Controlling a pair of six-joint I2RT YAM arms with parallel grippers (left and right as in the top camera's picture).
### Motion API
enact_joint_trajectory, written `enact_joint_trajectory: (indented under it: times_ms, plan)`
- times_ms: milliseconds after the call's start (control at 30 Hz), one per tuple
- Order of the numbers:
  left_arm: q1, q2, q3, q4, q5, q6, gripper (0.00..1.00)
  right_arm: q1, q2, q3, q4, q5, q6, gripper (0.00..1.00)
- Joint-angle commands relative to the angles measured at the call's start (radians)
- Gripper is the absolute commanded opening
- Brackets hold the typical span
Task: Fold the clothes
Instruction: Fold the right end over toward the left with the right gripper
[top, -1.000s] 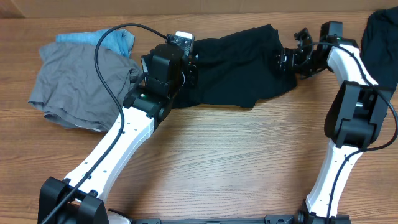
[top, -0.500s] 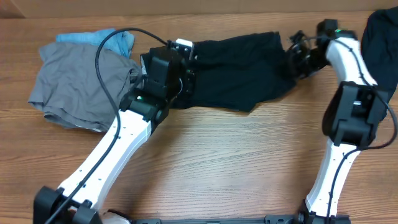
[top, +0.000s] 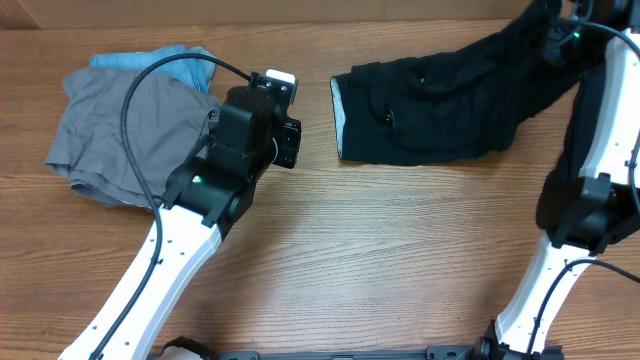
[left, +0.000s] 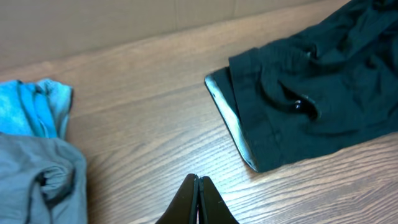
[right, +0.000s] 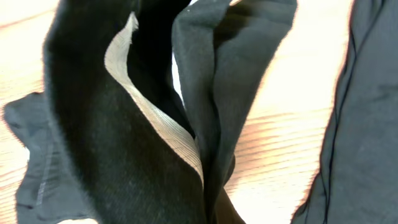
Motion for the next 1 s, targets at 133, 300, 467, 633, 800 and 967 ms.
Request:
enact_joint_trajectory:
  times_ms: [133,300,467,633,800,967]
  plan:
    - [-0.002,-0.182,0.020,-0.080,-0.014,0.041,0.04,0.366,-0.050,-0.020,0.053,0.348,0.022,0.04]
    - [-0.002,-0.289,0.020,-0.116,-0.009,0.041,0.04,0.516,-0.036,-0.190,0.114,0.375,0.021,0.04]
    - [-0.002,-0.345,0.020,-0.127,-0.010,0.042,0.06,0.600,-0.032,-0.428,0.222,0.375,0.019,0.04]
    - [-0.002,-0.346,0.020,-0.146,-0.009,0.041,0.07,0.650,-0.032,-0.565,0.349,0.335,0.023,0.05]
    - [-0.002,-0.344,0.020,-0.151,-0.009,0.037,0.09,0.689,-0.035,-0.523,0.383,0.174,0.022,0.97]
    - [-0.002,-0.338,0.020,-0.170,-0.009,0.037,0.04,0.675,-0.110,-0.304,0.216,0.092,0.023,1.00]
